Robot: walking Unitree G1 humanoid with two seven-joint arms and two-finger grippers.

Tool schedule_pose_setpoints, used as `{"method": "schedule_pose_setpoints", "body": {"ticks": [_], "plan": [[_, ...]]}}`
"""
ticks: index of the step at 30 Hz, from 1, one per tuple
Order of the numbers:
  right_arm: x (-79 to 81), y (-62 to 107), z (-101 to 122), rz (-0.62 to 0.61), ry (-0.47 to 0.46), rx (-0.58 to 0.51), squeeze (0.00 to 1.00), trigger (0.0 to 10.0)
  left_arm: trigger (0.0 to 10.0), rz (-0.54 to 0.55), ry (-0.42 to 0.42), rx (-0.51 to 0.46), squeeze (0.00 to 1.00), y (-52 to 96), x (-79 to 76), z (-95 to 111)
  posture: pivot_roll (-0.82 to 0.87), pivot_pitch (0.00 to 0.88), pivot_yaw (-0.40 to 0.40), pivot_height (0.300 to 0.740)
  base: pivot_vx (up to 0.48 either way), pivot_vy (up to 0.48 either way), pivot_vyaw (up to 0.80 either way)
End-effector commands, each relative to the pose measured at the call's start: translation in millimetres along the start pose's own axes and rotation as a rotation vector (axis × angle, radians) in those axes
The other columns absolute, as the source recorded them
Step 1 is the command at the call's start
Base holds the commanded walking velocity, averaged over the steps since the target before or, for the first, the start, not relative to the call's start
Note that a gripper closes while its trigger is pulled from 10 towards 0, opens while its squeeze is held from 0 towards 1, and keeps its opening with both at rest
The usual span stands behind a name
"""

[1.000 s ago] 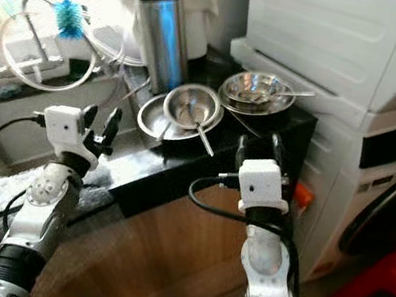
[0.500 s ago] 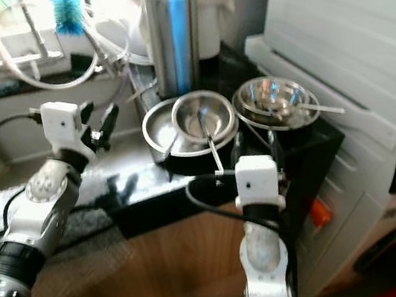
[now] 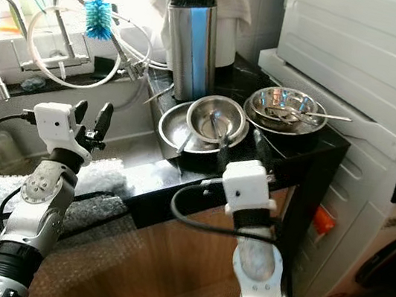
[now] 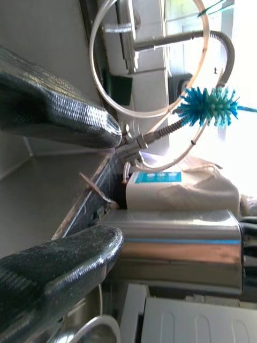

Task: Kitchen organization

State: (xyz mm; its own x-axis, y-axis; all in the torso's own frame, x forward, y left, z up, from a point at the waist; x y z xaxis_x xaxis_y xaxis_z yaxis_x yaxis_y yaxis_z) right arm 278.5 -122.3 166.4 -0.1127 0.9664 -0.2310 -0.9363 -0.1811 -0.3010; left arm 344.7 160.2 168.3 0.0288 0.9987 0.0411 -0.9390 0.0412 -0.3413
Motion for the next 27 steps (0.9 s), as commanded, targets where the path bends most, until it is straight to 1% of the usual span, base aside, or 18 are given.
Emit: {"method": "schedule_pose_setpoints", "body": {"ticks": [1,4,5,7,8,12,13,14,16,22,24,27], "plan": [[3.5,1.2,6.3,0.021,-0.011,-0.023,1.0,10.0,10.0,0.013,-0.018,0.004,0.0,0.4,5.5,-0.7,-0.14,0.0,0.153,0.74,0.0,0.0,0.0],[3.9,5.3,3.0,0.035,-0.004,-0.008,1.0,10.0,10.0,0.011,-0.017,0.006,0.0,0.5,4.6,-1.4,-0.14,0.0,0.152,0.74,0.0,0.0,0.0],[4.6,9.7,0.0,0.055,0.016,0.004,1.0,10.0,10.0,0.011,-0.016,0.008,0.0,0.5,4.2,-2.2,-0.15,0.0,0.152,0.74,0.0,0.0,0.0],[4.6,11.7,-1.0,0.066,0.031,0.01,1.0,10.0,10.0,0.012,-0.015,0.008,0.0,0.4,4.0,-2.3,-0.15,0.0,0.15,0.74,0.0,0.0,0.0],[4.0,13.4,-1.8,0.07,0.045,0.015,1.0,10.0,10.0,0.012,-0.015,0.008,0.0,0.4,3.9,-2.4,-0.15,0.0,0.15,0.74,0.0,0.0,0.0],[1.9,17.6,-4.3,0.066,0.055,0.031,1.0,10.0,10.0,0.014,-0.013,0.01,0.0,0.6,4.1,-2.9,-0.15,0.0,0.15,0.74,0.0,0.0,0.0],[2.6,18.4,-5.5,0.071,0.06,0.035,0.65,10.0,10.0,0.013,-0.013,0.01,0.0,0.7,3.9,-3.0,-0.15,0.0,0.151,0.74,0.0,0.0,0.0],[3.6,19.0,-6.5,0.078,0.066,0.039,0.01,10.0,10.0,0.011,-0.012,0.01,0.0,0.8,3.5,-3.1,-0.15,0.0,0.151,0.74,0.0,0.0,0.0],[7.1,20.7,-9.3,0.104,0.063,0.054,0.0,10.0,10.0,0.005,-0.01,0.009,0.0,1.2,1.8,-2.9,-0.15,0.0,0.151,0.74,0.0,0.0,0.0],[7.1,21.1,-9.1,0.105,0.065,0.054,0.0,10.0,10.0,0.005,-0.01,0.009,0.0,1.1,1.8,-2.9,-0.15,0.0,0.151,0.74,0.0,0.0,0.0],[1.1,22.0,-16.8,0.071,0.09,0.093,0.0,10.0,10.0,0.003,-0.01,0.012,0.0,0.6,1.7,-3.3,-0.15,0.0,0.152,0.74,0.0,0.0,0.0],[-2.4,22.4,-21.1,0.047,0.102,0.117,0.0,10.0,10.0,0.0,-0.01,0.014,0.0,0.4,1.7,-3.6,-0.15,0.0,0.153,0.74,0.0,0.0,0.0]]}}
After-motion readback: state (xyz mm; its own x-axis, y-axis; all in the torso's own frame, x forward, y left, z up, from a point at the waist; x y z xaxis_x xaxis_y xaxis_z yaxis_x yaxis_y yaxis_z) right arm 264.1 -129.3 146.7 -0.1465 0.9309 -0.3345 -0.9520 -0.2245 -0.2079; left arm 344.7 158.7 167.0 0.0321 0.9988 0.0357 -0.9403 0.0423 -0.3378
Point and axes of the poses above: a point about 5 cm out from each wrist's last joint towards the gripper, its own y axis pointing back from the gripper into the wrist, its own z axis along the axis of the wrist's last joint, x = y × z, the point moved 2 cm from there along -y, pointing out of the wrist towards the gripper, and after that the axes turned 9 degrees about -y, right-handed, at the moved point
